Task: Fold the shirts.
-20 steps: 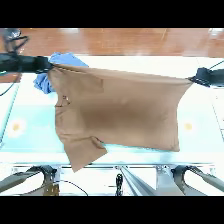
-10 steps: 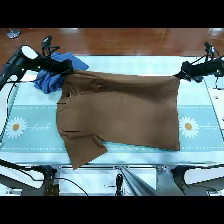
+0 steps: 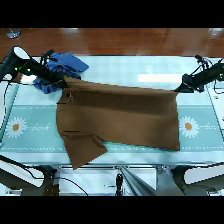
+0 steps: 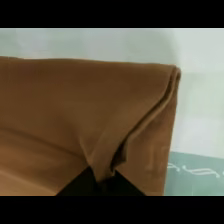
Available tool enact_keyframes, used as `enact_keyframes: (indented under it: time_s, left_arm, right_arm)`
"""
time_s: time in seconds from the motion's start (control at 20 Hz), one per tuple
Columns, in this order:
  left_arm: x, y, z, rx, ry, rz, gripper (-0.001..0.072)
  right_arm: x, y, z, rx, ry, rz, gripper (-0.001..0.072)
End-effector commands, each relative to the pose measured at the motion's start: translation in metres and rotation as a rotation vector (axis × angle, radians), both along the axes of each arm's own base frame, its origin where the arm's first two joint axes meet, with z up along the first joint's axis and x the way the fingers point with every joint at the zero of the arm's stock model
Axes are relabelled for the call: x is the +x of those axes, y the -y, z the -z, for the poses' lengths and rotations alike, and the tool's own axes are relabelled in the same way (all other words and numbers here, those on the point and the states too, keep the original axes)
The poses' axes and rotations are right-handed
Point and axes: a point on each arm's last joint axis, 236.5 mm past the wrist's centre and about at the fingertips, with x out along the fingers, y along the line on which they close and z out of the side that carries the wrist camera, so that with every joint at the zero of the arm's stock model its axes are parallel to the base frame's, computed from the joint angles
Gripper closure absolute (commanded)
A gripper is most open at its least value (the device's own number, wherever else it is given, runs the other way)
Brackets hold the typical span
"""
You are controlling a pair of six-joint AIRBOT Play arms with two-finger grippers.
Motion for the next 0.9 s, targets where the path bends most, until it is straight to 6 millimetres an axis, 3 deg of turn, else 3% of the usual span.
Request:
enact_keyframes:
  time_s: [0.0,0.1,0.15,0.2,0.25,0.35,0.5,0.65,0.75,0.85]
  left_arm:
    - [-0.025,0.001,0.017,0.001,-0.116,0.057,0.0665]
    - [-0.03,0.007,0.021,-0.003,-0.139,0.075,0.0647]
    - [-0.032,0.009,0.022,-0.004,-0.155,0.074,0.0509]
    - [-0.036,0.011,0.021,-0.004,-0.18,0.066,0.0155]
    - [-0.041,0.01,0.018,-0.005,-0.2,0.076,0.0001]
    - [-0.045,0.0,0.009,0.003,-0.215,0.061,0.0001]
    - [-0.047,-0.023,-0.022,0.005,-0.171,-0.006,0.0001]
    - [-0.071,-0.051,-0.039,0.013,-0.097,-0.103,0.0001]
    - [-0.104,-0.067,-0.029,0.022,-0.062,-0.179,0.0002]
    - [-0.147,-0.077,-0.009,0.025,-0.069,-0.269,0.0002]
  right_arm:
    - [-0.012,0.002,0.017,-0.006,-0.095,0.02,0.0684]
    - [-0.014,-0.004,0.026,-0.008,-0.121,-0.001,0.0679]
    - [-0.015,-0.008,0.03,-0.01,-0.131,-0.016,0.0559]
    - [-0.016,-0.012,0.033,-0.013,-0.14,-0.032,0.0299]
    - [-0.017,-0.013,0.033,-0.023,-0.14,-0.054,0.0076]
    - [-0.022,-0.004,0.027,-0.056,-0.145,-0.049,0.0082]
    - [-0.029,0.022,-0.007,-0.124,-0.09,-0.02,0.0082]
    - [-0.033,0.044,-0.038,-0.153,0.109,0.117,0.0083]
    - [-0.05,0.028,-0.037,-0.075,0.217,0.185,0.0083]
    - [-0.082,0.003,-0.024,-0.011,0.259,0.183,0.0083]
